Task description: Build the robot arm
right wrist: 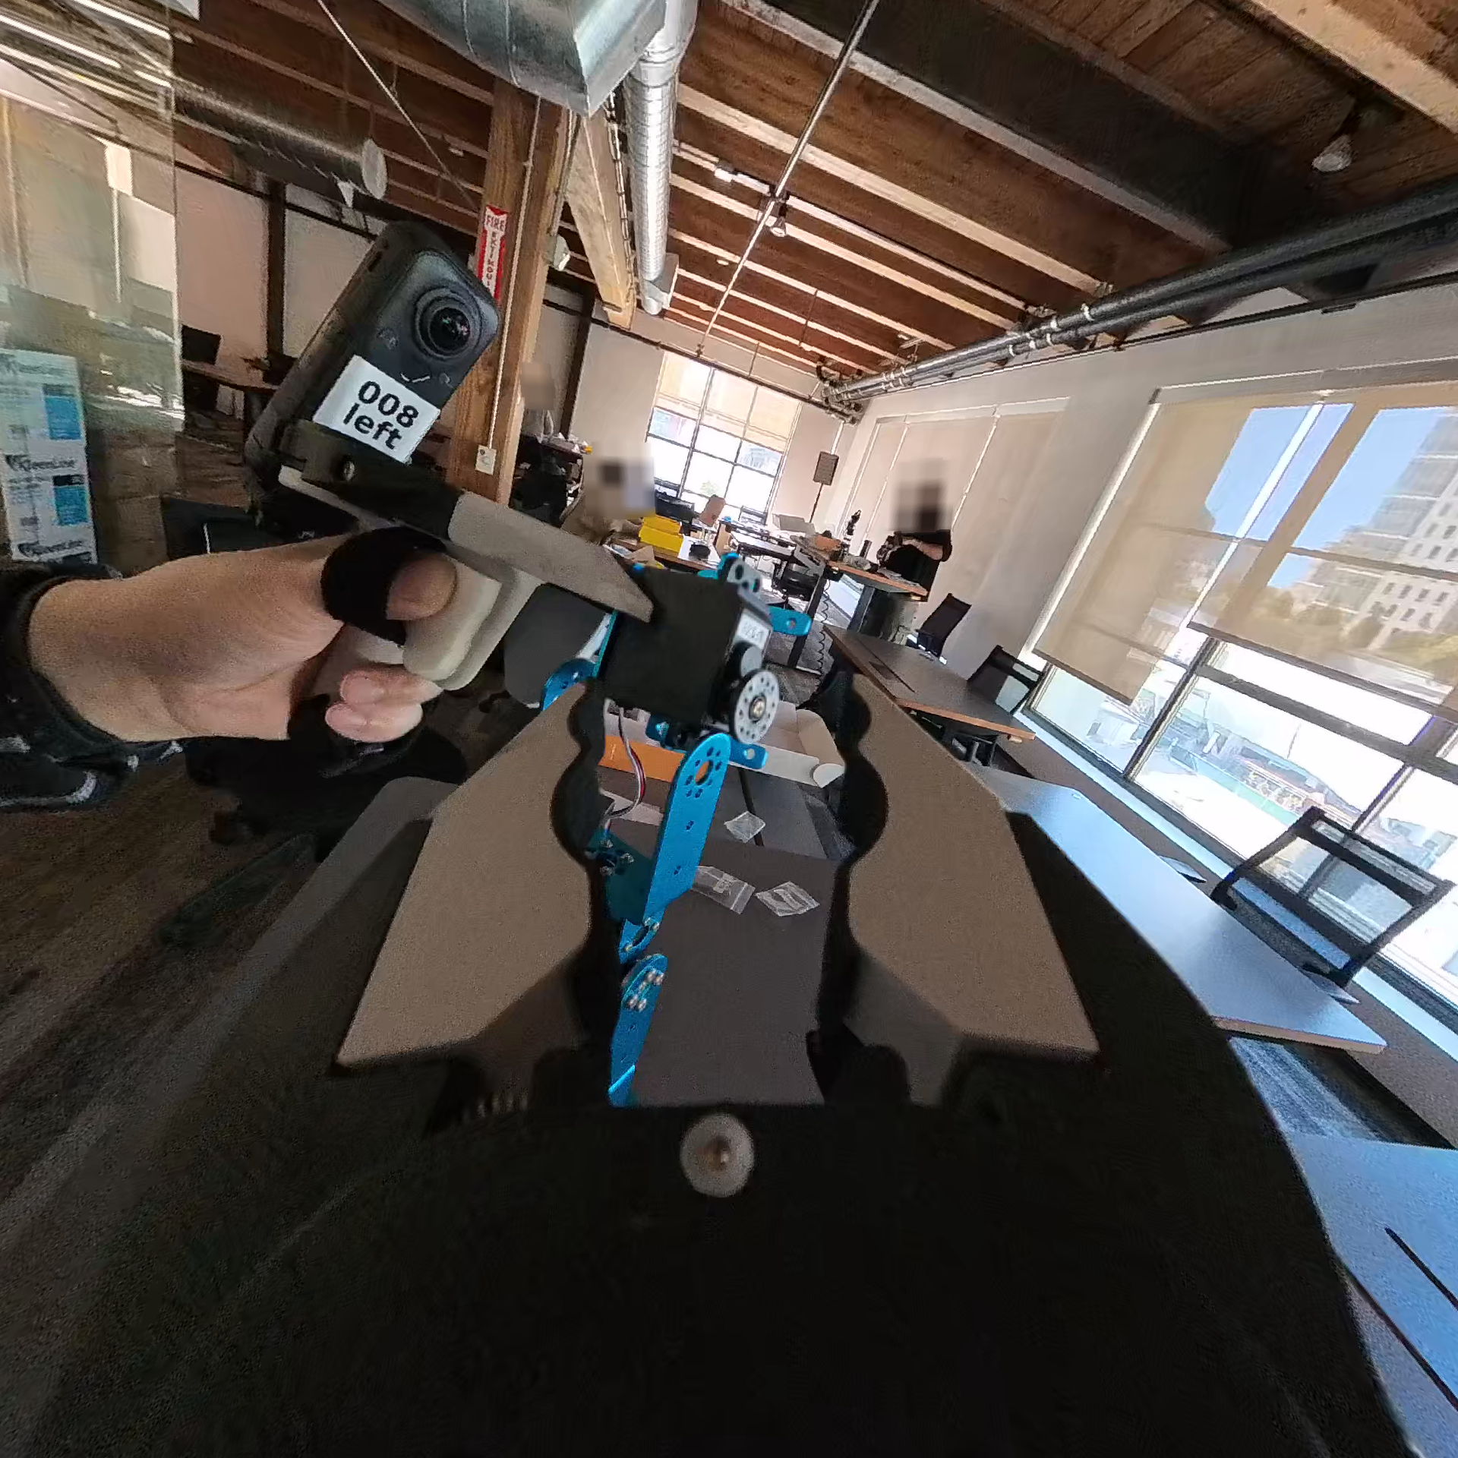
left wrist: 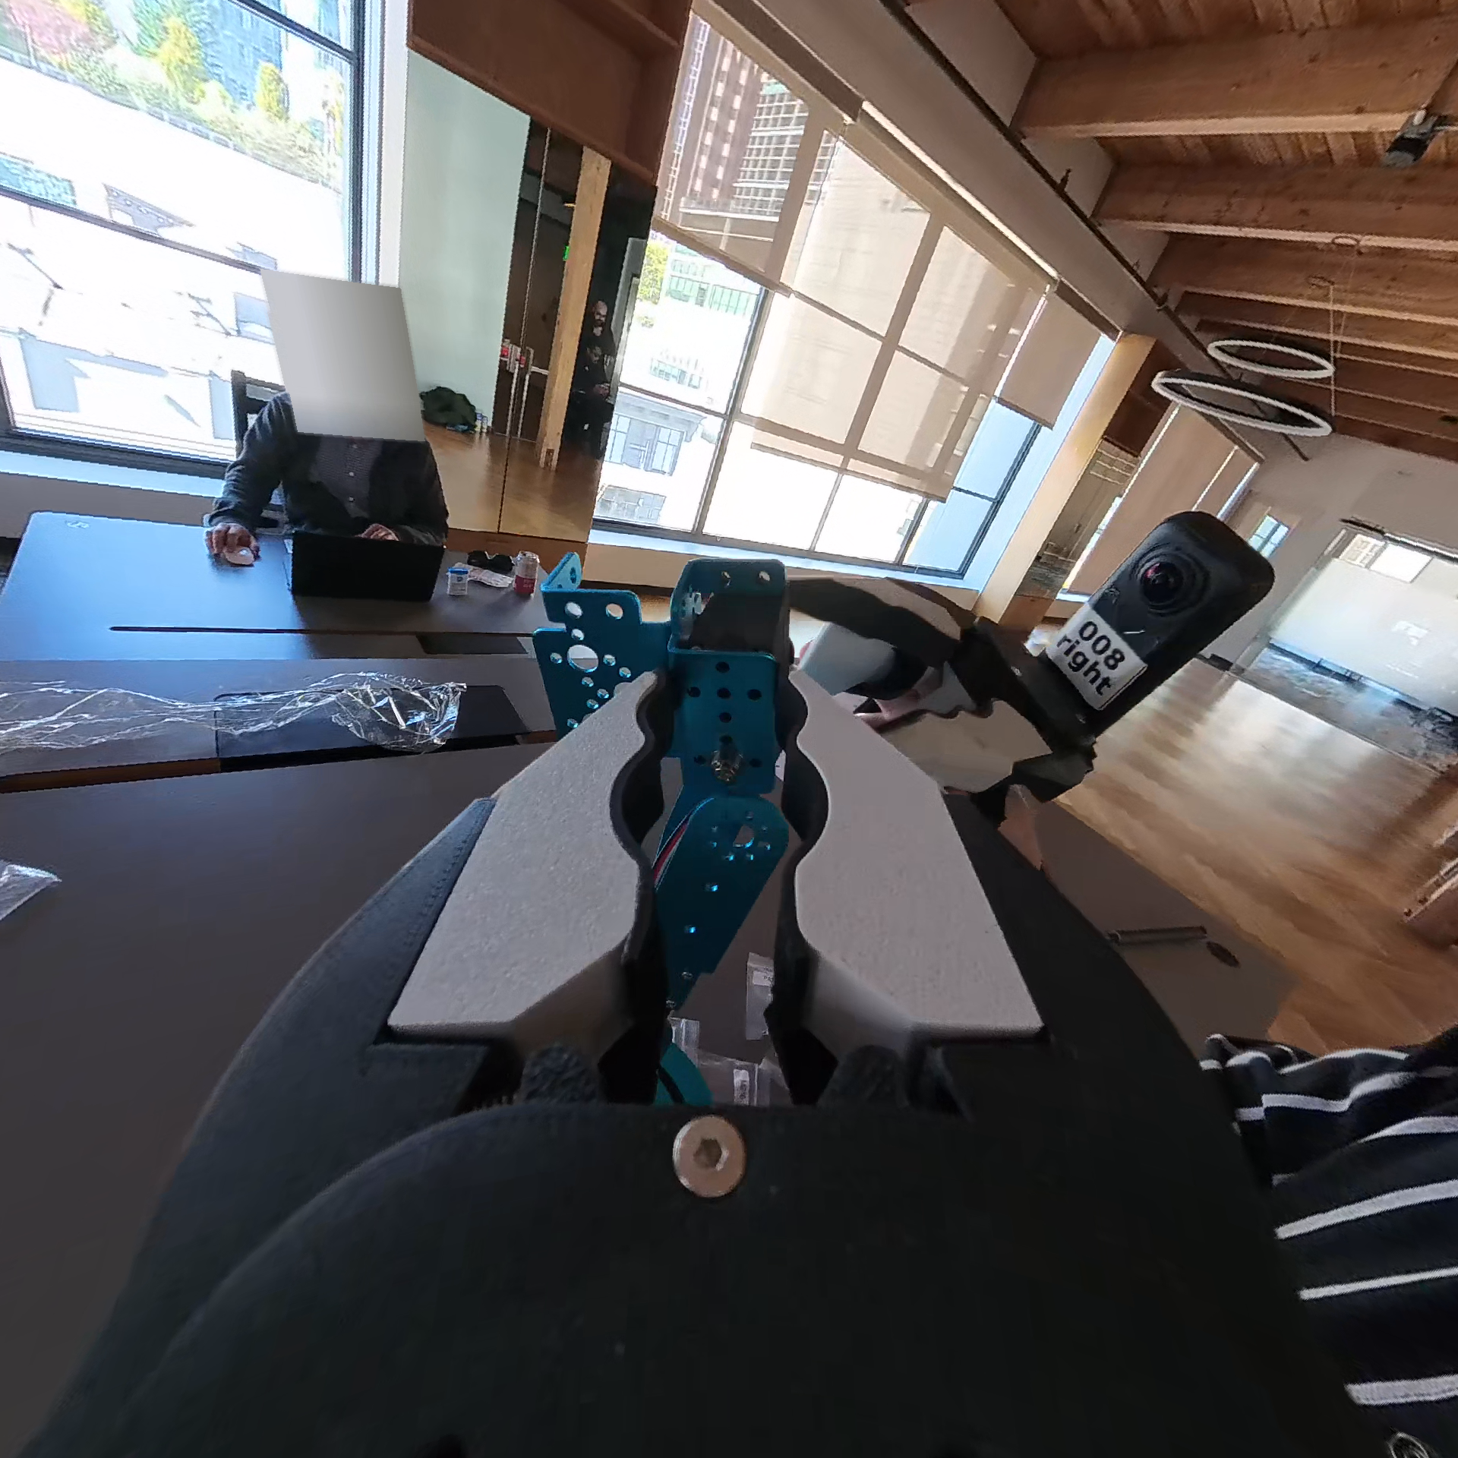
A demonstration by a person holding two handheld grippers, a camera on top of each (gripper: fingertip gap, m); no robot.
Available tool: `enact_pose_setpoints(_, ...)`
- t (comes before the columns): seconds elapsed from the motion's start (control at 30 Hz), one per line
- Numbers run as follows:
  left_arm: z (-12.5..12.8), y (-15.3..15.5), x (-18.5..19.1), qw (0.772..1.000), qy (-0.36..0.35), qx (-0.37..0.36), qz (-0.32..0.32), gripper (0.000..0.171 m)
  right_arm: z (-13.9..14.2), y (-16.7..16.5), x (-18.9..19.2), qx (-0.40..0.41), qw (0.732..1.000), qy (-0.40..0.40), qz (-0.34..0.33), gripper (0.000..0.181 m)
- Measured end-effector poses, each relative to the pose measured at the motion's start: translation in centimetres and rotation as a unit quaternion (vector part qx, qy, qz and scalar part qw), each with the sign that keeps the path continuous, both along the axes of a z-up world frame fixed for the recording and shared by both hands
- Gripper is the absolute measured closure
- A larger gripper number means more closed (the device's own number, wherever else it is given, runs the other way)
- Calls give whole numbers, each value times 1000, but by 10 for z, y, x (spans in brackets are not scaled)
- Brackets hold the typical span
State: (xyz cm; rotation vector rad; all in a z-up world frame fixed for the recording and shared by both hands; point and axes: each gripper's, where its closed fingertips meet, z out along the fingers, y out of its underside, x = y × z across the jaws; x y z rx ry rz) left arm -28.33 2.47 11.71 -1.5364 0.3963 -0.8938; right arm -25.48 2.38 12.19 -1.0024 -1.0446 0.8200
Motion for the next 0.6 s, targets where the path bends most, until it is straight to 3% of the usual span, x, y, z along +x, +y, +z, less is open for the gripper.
enact_pose_setpoints(0.2, -4, -6, -1, 1000, 7, 9, 7, 148, -18, 10, -8, 42, 997, -55, -41, 124)
enact_pose_setpoints(0.4, -6, -8, 0, 1000, 6, 13, 14, 148, -23, 8, -13, 99, 987, -90, -87, 140)
enact_pose_setpoints(0.6, -6, -10, 1, 999, 13, 26, 27, 148, -27, 8, -17, 169, 960, -132, -182, 153)
